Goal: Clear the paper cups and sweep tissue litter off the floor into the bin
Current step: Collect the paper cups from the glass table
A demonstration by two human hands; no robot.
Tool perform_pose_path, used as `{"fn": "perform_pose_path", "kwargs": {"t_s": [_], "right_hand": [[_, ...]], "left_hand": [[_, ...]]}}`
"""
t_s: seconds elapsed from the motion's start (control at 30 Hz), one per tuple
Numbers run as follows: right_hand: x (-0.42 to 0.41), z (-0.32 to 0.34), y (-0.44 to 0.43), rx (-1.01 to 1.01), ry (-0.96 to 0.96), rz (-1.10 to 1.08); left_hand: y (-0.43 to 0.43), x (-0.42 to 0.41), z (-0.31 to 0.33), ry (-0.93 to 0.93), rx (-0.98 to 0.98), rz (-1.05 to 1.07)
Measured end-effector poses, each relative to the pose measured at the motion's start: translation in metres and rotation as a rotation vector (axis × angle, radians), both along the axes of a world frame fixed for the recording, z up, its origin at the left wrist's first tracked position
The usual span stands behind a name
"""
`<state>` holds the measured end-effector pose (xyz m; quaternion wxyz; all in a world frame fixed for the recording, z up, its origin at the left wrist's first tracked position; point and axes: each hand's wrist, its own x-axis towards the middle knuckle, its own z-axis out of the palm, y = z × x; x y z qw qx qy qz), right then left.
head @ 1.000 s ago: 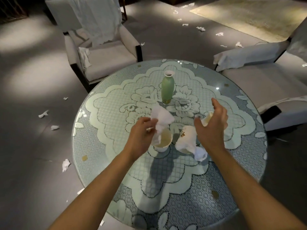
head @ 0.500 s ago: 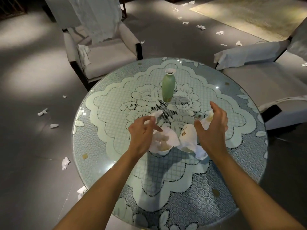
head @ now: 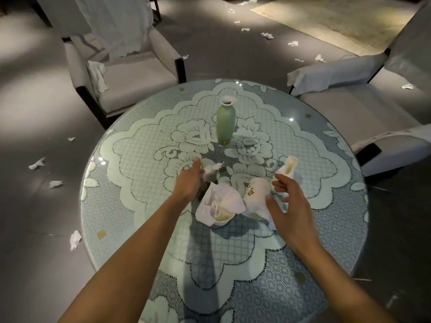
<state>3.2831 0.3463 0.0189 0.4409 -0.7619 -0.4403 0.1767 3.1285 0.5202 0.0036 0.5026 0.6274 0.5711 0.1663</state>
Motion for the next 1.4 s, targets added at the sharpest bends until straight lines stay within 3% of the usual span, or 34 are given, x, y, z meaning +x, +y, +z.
{"fn": "perform_pose_path", "kwargs": {"t_s": [0.17, 0.27, 0.4, 0.5, 0.57, 0.73, 0.87, 1.0, 1.17, 1.27, 1.4], "right_hand": [[-0.001, -0.002, 0.003, -0.124, -0.04, 0.084], [0.0, -0.006, 0.002, -0.159, -0.119, 0.136], [0.002, -0.009, 0.002, -0.187, -0.116, 0.136], [0.004, -0.012, 0.004, -0.226, -0.099, 0.13], [0.005, -0.015, 0.004, -0.298, -0.102, 0.159], [0.006, -0.022, 0.009, -0.319, -0.104, 0.182], [0.003, -0.012, 0.018, -0.274, -0.128, 0.083], [0.0, 0.0, 0.028, -0.235, -0.131, 0.01], [-0.003, 0.013, 0.035, -0.341, -0.003, -0.04], [-0.008, 0.019, 0.032, -0.443, -0.105, -0.069], [-0.005, 0.019, 0.023, -0.411, -0.235, -0.071]], "left_hand": [[-0.025, -0.025, 0.054, -0.12, 0.425, 0.089], [-0.059, -0.042, 0.061, 0.012, 0.709, -0.217], [-0.082, -0.043, 0.04, 0.32, 0.837, -0.659], [-0.086, -0.032, 0.039, 0.598, 0.784, -0.79], [-0.086, -0.028, 0.034, 0.639, 0.7, -0.797], [-0.086, -0.037, 0.028, 0.547, 0.652, -0.739], [-0.085, -0.046, 0.017, 0.444, 0.849, -0.599], [-0.085, -0.036, 0.014, 0.308, 0.575, -0.529], [-0.079, -0.029, 0.014, 0.253, 0.58, -0.387], [-0.077, -0.035, 0.012, 0.267, 0.603, -0.391], [-0.077, -0.034, 0.01, 0.245, 0.58, -0.431]]}}
